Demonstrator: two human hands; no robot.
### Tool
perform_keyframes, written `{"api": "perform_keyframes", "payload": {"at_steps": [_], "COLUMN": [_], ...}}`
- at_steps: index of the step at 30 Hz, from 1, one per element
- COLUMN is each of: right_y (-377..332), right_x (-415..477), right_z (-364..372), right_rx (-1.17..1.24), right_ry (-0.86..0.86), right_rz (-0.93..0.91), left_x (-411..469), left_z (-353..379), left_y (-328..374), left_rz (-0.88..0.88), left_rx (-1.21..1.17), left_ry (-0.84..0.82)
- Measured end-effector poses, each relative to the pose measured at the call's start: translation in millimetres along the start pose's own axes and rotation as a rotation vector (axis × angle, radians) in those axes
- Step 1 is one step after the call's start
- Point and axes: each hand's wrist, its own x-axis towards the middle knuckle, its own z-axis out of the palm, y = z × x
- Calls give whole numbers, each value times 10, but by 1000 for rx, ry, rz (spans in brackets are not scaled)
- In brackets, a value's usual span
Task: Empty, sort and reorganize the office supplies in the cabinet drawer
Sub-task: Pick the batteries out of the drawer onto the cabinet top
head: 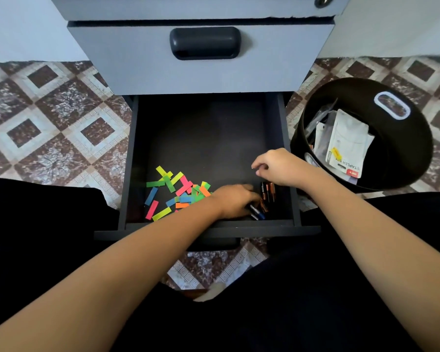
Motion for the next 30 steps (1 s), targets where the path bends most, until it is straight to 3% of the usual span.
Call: {"api": "perform_keyframes", "payload": {"at_steps": [6,9,17,21,24,30], "right_y": [-11,-21,-50,-119,-169,-240], "right_x": [-27,-32,-31,-27,-32,-68], "right_z": [-38,-44,12,226,343,498], "right_rx": [32,45,38,-87,-239,-269], "right_ry": [5,10,-78,-253,-293,-316], "right_rz": [-3,-3,23,48,52,89], "left_x": [-22,-37,-259,-437,-480,-491], "left_z": [34,30,9,-28,-38,-22], "left_y": [-62,-60,-328,-457,-505,-498], "left_rz": [95,101,-63,-317,-501,-558], "left_rx": [232,234,-15,-327,-569,-798], "left_ry": [-59,-51,98,297,393,435]}}
